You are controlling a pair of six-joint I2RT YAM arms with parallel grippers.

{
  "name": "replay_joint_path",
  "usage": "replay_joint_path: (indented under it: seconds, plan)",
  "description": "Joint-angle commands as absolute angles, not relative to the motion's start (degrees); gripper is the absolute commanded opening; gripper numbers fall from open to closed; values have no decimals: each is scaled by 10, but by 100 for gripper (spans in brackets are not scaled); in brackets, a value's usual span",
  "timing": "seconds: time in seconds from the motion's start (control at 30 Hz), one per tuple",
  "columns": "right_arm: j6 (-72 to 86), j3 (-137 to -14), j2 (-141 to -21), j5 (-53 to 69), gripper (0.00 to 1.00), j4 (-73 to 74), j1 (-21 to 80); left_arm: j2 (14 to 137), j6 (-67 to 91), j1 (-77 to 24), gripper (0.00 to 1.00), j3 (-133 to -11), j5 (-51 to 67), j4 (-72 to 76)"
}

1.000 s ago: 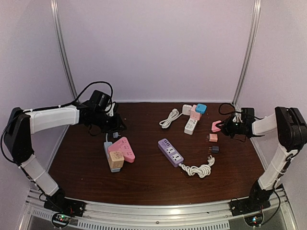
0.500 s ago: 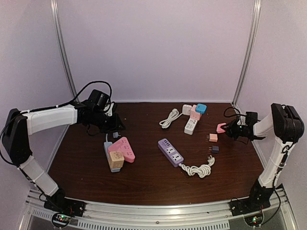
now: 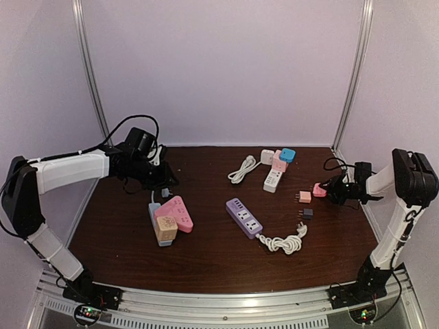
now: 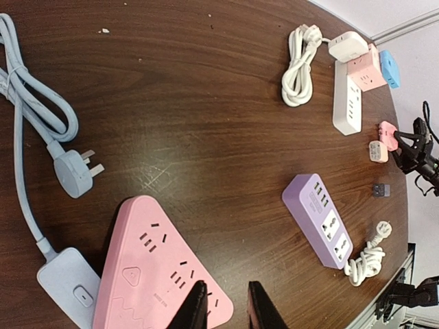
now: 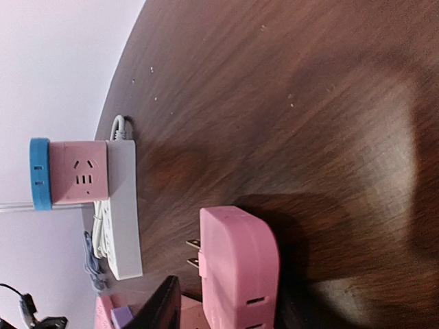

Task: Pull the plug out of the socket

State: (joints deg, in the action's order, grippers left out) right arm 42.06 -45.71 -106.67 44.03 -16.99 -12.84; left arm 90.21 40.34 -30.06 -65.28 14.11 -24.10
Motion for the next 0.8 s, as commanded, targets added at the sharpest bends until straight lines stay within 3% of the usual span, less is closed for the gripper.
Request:
replay_joint_path:
  seconds: [0.0,0.2,0.37,0.53,0.77]
  plan:
    - [371,-457,-1030,378,56,-90,-133,879,402,-303,20,-643,135,-234]
    - [319,-463,-974,308,77,-11,-116,860,408,-303,20,-617,119,-233]
    - [279,-480,-914,232,90,66,-72,834,417,-301,20,-587,103,-235]
    - [263,-508,-860,193,92,123,6,806,424,-293,21,-546,100,-234]
    - [265,-569,-862,162,92,155,212,763,439,-286,21,-486,121,-220]
